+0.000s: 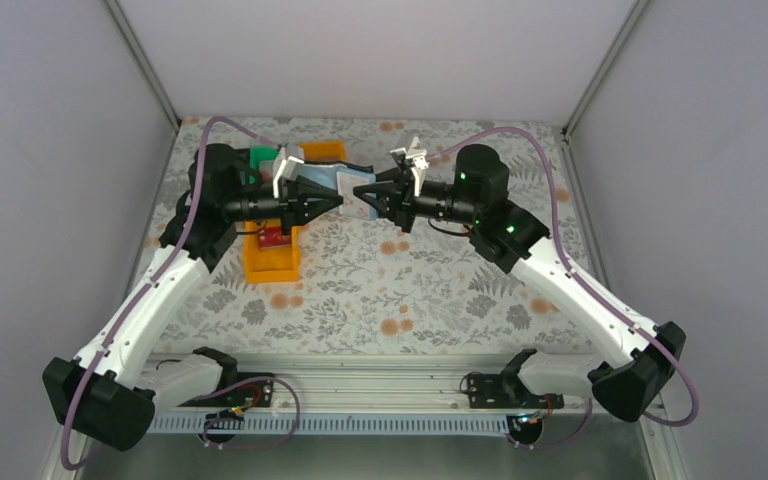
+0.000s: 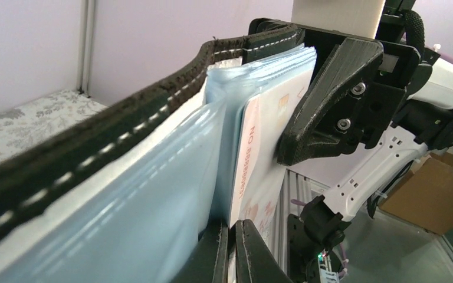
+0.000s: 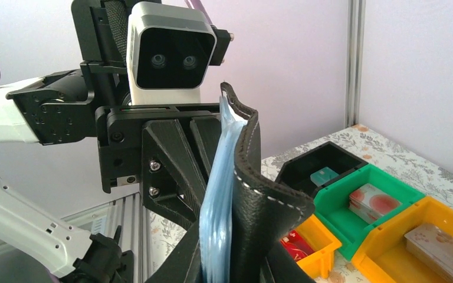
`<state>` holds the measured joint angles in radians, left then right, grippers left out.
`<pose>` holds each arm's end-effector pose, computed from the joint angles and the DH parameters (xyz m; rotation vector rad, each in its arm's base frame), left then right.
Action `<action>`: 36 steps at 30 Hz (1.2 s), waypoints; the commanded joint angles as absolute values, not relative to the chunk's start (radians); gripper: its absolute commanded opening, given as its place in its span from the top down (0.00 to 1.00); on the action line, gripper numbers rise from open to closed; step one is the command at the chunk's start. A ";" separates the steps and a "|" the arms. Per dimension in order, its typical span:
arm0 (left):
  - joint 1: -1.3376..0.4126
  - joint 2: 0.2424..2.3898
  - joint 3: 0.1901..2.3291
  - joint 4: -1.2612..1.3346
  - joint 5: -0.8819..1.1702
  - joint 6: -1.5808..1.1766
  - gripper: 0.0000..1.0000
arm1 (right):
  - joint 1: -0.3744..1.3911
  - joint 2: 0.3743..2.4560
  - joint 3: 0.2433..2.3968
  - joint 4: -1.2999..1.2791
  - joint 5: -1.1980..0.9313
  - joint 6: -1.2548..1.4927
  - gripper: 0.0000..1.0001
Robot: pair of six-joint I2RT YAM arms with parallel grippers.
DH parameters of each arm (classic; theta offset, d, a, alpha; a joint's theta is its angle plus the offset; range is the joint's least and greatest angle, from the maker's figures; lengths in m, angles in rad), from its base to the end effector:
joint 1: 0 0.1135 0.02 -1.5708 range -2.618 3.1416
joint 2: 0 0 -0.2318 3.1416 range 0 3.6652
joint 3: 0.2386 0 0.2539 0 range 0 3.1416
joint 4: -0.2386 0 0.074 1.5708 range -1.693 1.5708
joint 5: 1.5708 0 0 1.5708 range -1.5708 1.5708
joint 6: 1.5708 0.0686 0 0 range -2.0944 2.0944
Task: Take the credit cards out of the card holder
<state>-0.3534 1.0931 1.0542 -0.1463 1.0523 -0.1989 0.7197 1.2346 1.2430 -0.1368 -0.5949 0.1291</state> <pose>0.2312 -0.1488 0.3498 0.9277 1.5964 -1.3057 0.2149 0.2395 0.3777 -0.9595 1.5354 1.1213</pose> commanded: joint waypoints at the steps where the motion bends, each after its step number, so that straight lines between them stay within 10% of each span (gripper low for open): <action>1: -0.395 1.081 1.066 -0.031 1.191 -0.229 0.98 | 0.753 1.293 1.244 -0.140 -0.641 0.120 0.96; 22: -0.360 1.033 1.021 -0.270 1.209 -0.016 0.98 | 0.662 1.109 1.089 -0.210 -0.825 0.004 0.61; 36: -0.351 1.037 1.041 -0.339 1.232 0.080 0.98 | 0.598 1.090 1.095 -0.309 -0.838 -0.044 0.96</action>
